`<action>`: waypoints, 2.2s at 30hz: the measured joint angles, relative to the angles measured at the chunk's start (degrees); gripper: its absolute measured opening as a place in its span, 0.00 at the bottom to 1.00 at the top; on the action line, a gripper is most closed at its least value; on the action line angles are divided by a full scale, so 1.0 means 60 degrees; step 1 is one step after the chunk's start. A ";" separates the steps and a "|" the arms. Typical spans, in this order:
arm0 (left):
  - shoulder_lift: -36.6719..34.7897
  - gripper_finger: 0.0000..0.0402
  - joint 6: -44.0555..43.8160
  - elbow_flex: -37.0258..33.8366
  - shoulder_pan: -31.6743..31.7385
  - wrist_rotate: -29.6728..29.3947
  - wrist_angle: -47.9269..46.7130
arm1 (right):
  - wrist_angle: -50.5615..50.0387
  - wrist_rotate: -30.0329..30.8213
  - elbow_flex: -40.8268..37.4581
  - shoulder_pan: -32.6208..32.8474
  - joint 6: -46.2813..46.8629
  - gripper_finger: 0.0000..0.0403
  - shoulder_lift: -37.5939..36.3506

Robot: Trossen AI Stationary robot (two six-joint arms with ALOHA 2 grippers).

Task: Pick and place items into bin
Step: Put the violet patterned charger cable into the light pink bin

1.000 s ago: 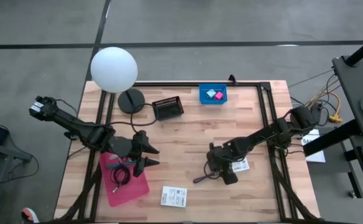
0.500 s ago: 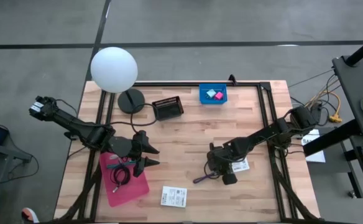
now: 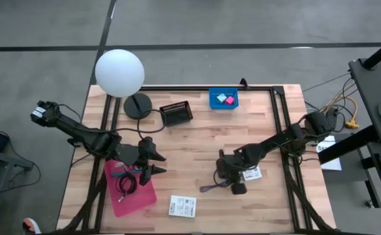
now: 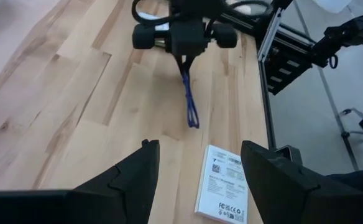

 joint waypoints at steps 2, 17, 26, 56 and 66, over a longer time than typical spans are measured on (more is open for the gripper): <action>0.0000 0.52 0.0022 0.0000 0.0000 -0.0006 -0.0026 | 0.0022 -0.0028 0.0154 0.0000 0.0194 0.02 -0.0051; -0.0018 0.52 0.1720 0.0000 0.0018 -0.1053 0.1038 | 0.2348 0.1818 0.0302 -0.0004 0.1423 0.02 -0.1239; -0.0004 0.52 0.1772 0.0000 0.0041 -0.1513 0.1675 | 0.5338 0.4420 0.0302 -0.0004 0.1294 0.02 -0.1424; 0.0451 0.52 0.3683 -0.0015 0.0208 -0.4196 0.5009 | 0.8657 0.5866 0.0408 -0.0237 0.0713 0.02 -0.0954; 0.1260 0.52 0.3698 -0.0018 0.0310 -0.4070 0.6027 | 0.8700 0.5863 0.0411 -0.0397 0.0709 0.02 -0.0954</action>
